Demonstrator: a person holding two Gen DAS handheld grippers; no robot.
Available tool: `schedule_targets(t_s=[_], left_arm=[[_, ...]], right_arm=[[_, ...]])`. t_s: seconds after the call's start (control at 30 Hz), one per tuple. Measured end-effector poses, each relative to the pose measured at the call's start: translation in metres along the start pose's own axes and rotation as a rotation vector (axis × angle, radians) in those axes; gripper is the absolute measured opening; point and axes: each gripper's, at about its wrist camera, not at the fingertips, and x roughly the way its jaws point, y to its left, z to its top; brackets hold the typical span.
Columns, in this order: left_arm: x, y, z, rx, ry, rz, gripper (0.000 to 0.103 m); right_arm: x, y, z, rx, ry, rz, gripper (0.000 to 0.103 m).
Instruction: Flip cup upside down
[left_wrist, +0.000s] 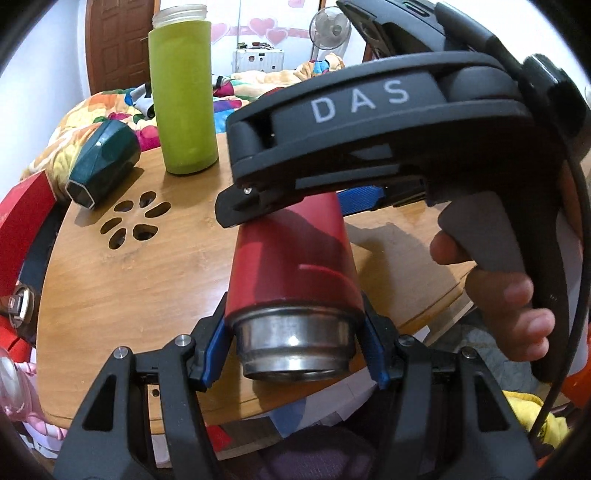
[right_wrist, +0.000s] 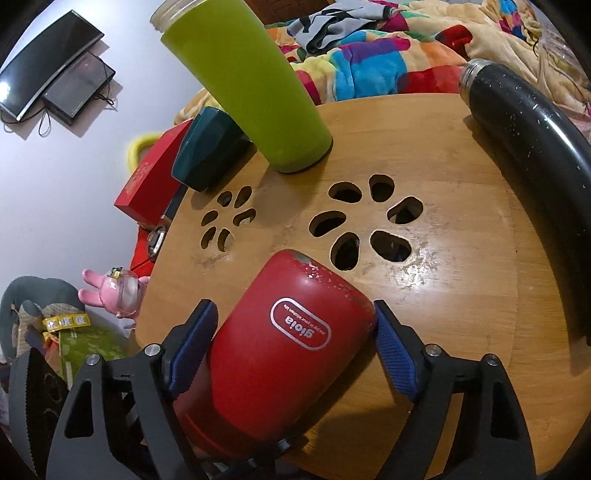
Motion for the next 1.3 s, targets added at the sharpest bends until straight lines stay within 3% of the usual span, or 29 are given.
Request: schedule_targets(t_s=[0.3,0.6,0.97,1.3], left_arm=[[-0.001,0.0,0.006,-0.012,0.013,-0.063,0.063],[-0.005,-0.003,0.018,-0.024,-0.012,-0.134,0.064],[0.008,0.01,0.037,-0.087,-0.073,-0.17,0.064],[0.006,0.009,0.049,-0.068,-0.155,-0.164,0.061]], right_arm=[[-0.006,-0.004,0.001,-0.008,-0.021,0.018,0.075],[-0.025,0.006,0.009,-0.165,-0.054,-0.07,0.07],[-0.056,0.029,-0.001,-0.303,-0.2,-0.158,0.064],[-0.079,0.051,-0.015,-0.421,-0.313,-0.187,0.062]])
